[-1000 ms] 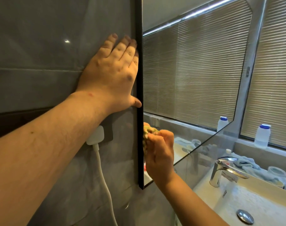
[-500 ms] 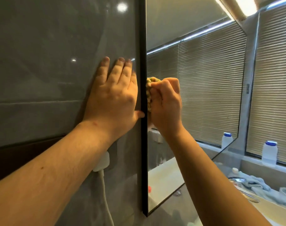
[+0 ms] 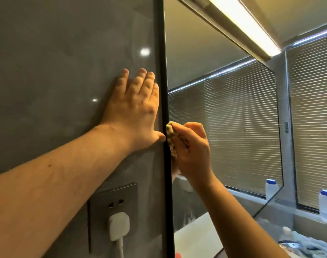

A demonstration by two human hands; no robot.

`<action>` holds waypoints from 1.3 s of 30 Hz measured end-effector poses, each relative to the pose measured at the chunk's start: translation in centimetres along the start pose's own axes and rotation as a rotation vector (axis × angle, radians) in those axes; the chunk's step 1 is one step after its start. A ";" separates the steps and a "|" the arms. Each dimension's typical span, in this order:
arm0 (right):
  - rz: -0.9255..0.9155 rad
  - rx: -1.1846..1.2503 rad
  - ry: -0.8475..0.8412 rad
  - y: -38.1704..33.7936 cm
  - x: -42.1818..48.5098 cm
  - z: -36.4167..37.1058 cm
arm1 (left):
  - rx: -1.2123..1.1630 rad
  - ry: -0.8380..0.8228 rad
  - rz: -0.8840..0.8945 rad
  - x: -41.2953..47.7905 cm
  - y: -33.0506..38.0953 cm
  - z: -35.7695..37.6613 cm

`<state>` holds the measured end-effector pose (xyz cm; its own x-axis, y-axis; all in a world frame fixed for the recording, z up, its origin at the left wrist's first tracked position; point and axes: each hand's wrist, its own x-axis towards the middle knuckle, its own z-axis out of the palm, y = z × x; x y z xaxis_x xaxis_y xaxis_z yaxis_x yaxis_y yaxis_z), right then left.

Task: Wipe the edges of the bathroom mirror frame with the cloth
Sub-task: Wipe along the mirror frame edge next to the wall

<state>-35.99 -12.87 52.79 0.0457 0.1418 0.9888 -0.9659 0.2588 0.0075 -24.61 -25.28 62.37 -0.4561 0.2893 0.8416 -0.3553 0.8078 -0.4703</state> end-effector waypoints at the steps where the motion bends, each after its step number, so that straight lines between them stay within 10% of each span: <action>1: -0.002 0.002 0.006 0.1 1.4 0.3 | 0.012 -0.014 0.009 0.8 -0.3 -0.1; 39: -0.180 -0.041 -0.017 5.2 16.5 1.5 | 0.072 -0.019 0.137 9.4 -4.7 -0.5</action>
<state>-40.66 -10.57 69.36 0.2123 0.0734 0.9744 -0.9313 0.3173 0.1790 -26.80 -26.14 72.64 -0.5191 0.3842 0.7635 -0.3457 0.7226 -0.5986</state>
